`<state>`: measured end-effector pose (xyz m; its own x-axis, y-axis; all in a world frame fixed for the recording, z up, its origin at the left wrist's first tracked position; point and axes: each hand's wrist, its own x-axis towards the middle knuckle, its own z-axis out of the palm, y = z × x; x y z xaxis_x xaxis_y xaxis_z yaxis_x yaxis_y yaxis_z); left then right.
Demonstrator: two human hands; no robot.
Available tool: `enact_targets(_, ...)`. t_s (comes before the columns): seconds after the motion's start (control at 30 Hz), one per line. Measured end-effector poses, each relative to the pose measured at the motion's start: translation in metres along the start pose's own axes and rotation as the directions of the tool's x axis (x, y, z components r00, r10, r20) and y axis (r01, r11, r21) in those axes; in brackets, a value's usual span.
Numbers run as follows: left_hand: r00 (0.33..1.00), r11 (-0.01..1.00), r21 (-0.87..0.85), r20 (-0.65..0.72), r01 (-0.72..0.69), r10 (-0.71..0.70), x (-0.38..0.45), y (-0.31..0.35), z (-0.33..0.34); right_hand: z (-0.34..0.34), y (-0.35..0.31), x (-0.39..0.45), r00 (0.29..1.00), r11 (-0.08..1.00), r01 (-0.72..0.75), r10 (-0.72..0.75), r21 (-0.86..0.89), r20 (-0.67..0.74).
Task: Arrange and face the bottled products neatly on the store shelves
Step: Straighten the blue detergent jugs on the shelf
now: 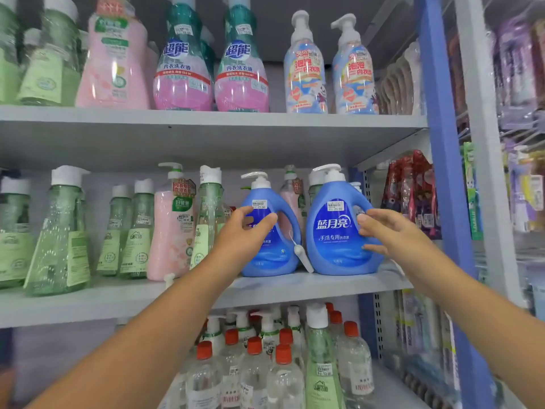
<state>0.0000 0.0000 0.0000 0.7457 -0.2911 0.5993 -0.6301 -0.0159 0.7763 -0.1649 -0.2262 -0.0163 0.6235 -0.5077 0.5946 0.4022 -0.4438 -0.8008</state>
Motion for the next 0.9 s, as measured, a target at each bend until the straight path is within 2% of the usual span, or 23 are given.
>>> enact_targets(0.13,0.984,0.986,0.146,-0.144,-0.082,0.103,0.016,-0.001,0.007,-0.007,-0.001,0.013,0.982,0.994,0.043,-0.061,-0.104,-0.18)
enact_targets(0.23,0.985,0.987,0.162,-0.17,-0.015,0.042,0.03,0.001,0.014,-0.006,0.009,0.026,0.976,0.993,0.007,-0.032,-0.115,-0.216)
enact_targets(0.4,0.98,0.975,0.218,-0.199,0.049,-0.005,0.042,0.005,0.023,-0.001,0.031,0.04,0.989,0.99,-0.14,0.139,-0.025,-0.046)
enact_targets(0.5,0.974,0.932,0.353,-0.226,0.078,0.004,0.043,-0.001,0.028,-0.003,0.029,0.042,0.982,0.983,-0.159,0.167,-0.088,0.091)
enact_targets(0.63,0.967,0.876,0.482,-0.234,0.029,0.097,0.035,-0.004,0.029,-0.01,0.019,0.036,0.962,0.982,-0.15,0.171,-0.114,0.21)
enact_targets(0.7,0.967,0.903,0.429,-0.235,0.014,0.097,0.031,-0.006,0.027,-0.014,0.018,0.035,0.955,0.983,-0.147,0.17,-0.112,0.242)
enact_targets(0.8,0.986,0.979,0.194,-0.161,0.066,-0.034,0.027,-0.012,0.026,-0.017,0.021,0.032,0.944,0.984,-0.16,0.175,-0.078,0.279)
enact_targets(0.9,0.985,0.989,0.034,-0.106,0.144,-0.14,0.023,-0.021,0.021,-0.015,0.025,0.027,0.946,0.987,-0.143,0.16,-0.079,0.282)
